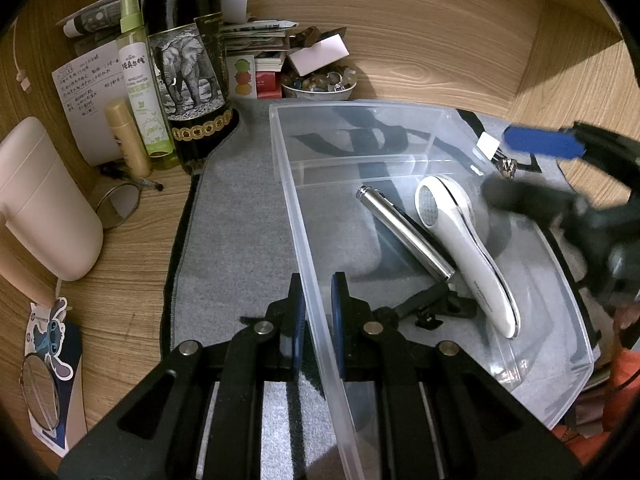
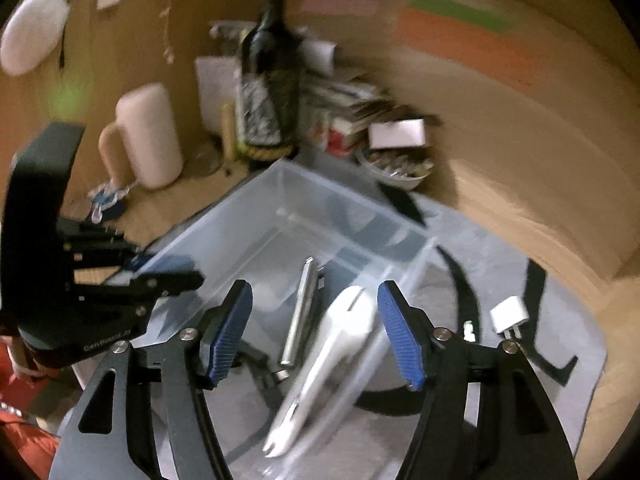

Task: Organize rigid objects
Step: 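Reach the right tool to the keys and close on the key ring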

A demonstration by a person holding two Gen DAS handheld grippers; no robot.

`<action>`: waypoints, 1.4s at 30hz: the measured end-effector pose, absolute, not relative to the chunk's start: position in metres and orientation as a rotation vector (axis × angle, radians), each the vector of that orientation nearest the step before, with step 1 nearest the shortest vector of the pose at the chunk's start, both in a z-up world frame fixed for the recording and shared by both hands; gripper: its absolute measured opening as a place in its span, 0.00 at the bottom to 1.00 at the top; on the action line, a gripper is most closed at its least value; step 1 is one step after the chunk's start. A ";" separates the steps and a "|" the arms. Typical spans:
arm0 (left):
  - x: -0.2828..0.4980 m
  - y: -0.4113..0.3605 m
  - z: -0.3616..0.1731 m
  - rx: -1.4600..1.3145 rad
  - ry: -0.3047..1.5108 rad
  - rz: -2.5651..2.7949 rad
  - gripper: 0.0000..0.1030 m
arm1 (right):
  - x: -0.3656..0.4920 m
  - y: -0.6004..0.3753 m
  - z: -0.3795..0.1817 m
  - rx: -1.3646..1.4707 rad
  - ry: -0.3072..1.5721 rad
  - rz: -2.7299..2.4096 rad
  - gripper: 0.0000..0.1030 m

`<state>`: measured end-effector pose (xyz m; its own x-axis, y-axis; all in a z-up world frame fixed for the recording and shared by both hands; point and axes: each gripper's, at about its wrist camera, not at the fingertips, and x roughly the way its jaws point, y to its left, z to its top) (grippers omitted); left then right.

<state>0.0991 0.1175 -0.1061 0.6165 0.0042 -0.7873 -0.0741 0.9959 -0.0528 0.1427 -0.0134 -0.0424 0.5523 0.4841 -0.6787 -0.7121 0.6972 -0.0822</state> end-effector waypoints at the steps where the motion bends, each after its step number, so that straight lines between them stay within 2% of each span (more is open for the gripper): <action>1: 0.099 0.118 -0.106 -0.083 0.906 0.045 0.11 | 0.145 -0.018 -0.039 -0.358 0.666 0.713 0.62; 11: 0.099 0.118 -0.106 -0.083 0.905 0.044 0.11 | 0.172 -0.074 -0.028 -0.232 0.662 0.575 0.64; 27: 0.099 0.118 -0.106 -0.083 0.905 0.045 0.11 | 0.212 -0.114 -0.115 -0.119 0.974 0.499 0.65; 38: 0.099 0.117 -0.106 -0.084 0.904 0.044 0.11 | 0.224 -0.093 -0.132 -0.196 0.957 0.449 0.65; 40: 0.099 0.118 -0.106 -0.084 0.904 0.044 0.11 | 0.225 -0.089 -0.132 -0.211 0.941 0.440 0.63; 42: 0.099 0.118 -0.106 -0.083 0.904 0.044 0.11 | 0.224 -0.086 -0.132 -0.231 0.921 0.441 0.52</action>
